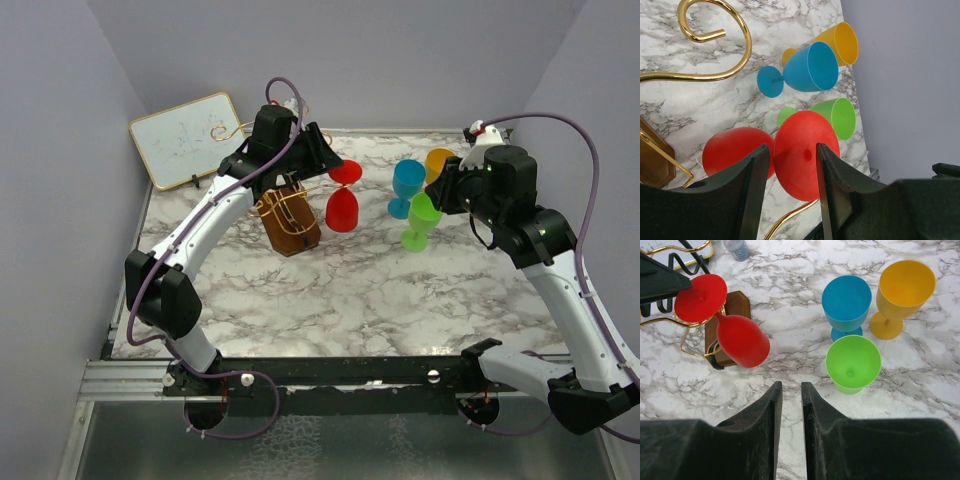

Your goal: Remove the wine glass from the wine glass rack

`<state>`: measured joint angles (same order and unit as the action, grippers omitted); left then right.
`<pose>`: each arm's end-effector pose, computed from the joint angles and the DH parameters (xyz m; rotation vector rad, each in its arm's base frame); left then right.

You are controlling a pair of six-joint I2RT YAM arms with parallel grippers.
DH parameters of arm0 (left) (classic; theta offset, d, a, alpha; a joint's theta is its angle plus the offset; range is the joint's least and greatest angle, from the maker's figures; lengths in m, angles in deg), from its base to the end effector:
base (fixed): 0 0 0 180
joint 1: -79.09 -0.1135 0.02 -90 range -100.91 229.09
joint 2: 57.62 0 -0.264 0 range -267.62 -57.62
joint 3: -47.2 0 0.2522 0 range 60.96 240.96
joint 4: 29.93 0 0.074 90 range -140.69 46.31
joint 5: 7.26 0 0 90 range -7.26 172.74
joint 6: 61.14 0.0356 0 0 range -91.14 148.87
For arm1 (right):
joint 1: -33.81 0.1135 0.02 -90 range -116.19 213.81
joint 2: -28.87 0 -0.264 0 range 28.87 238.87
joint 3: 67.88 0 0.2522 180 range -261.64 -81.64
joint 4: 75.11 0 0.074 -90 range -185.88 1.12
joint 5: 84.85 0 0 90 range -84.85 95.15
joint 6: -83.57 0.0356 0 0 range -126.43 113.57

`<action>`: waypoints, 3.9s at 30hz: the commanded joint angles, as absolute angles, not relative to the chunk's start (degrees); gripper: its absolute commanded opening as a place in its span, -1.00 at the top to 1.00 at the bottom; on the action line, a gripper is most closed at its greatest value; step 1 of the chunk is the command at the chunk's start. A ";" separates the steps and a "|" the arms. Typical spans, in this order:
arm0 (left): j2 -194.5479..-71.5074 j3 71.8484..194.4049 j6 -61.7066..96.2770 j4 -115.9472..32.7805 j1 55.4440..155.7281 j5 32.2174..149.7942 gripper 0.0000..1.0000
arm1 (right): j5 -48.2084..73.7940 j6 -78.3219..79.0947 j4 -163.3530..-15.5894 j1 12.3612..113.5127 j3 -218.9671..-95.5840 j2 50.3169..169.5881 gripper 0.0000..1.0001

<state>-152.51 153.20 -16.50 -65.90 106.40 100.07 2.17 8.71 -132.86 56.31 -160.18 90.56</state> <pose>0.3398 -0.1874 0.3797 -0.1308 2.1606 -1.0799 0.1941 0.0784 0.4244 -0.0997 2.0602 0.3558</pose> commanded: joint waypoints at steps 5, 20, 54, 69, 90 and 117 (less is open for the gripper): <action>-154.18 154.13 -16.62 -63.70 106.07 102.40 0.13 | 3.82 8.40 -130.54 56.38 -159.81 89.69 0.56; -150.78 152.37 -16.60 -63.46 105.68 100.59 0.73 | 4.16 8.67 -129.66 56.38 -158.78 89.74 0.56; -143.11 134.12 -37.17 -36.14 104.22 110.62 1.00 | 4.57 8.87 -128.69 56.32 -158.95 88.23 0.57; -144.57 134.08 -38.78 -34.42 104.20 113.84 1.00 | 4.54 8.94 -128.79 56.38 -159.51 88.34 0.57; -145.08 135.63 -37.78 -36.17 104.62 115.56 1.00 | 4.53 9.33 -128.29 56.38 -158.26 88.24 0.57; -141.95 142.09 -26.96 -49.47 101.88 105.52 1.00 | 4.76 9.66 -128.53 56.37 -157.86 87.45 0.57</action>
